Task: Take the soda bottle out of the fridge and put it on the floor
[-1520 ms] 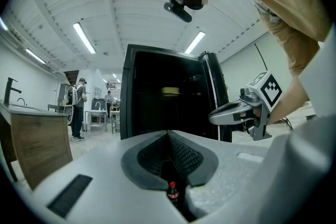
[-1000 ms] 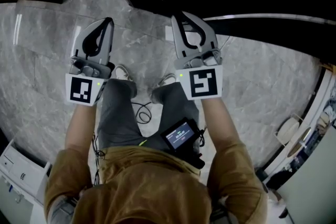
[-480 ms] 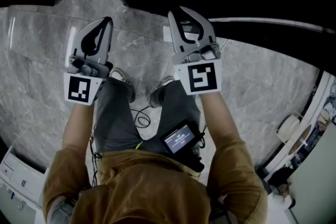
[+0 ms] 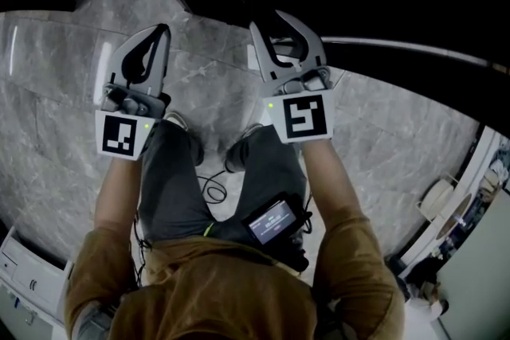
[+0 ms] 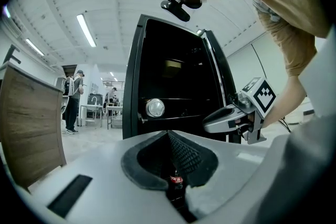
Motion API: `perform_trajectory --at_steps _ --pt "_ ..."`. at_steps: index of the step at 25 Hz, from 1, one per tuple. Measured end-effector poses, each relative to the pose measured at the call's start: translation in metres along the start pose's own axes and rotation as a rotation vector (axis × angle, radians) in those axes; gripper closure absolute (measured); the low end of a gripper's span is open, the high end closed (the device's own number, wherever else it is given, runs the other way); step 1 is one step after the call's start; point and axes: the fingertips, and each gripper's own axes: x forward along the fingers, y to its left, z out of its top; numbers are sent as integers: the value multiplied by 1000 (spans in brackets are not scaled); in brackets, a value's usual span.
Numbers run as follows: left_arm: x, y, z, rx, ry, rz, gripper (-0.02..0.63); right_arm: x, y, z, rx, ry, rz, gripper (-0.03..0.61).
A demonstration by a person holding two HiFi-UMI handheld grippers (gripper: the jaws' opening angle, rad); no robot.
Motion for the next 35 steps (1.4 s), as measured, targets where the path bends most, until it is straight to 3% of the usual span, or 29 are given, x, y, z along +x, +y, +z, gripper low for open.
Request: perform_trajectory --at_steps 10,21,26,35 --pt "8 0 -43 10 9 -19 612 18 -11 -35 61 13 -52 451" --pt "26 0 -83 11 47 -52 612 55 -12 -88 118 42 -47 430" --pt "31 9 -94 10 32 -48 612 68 -13 -99 107 35 -58 410" --pt "34 5 -129 40 15 -126 612 88 -13 -134 68 64 -53 379"
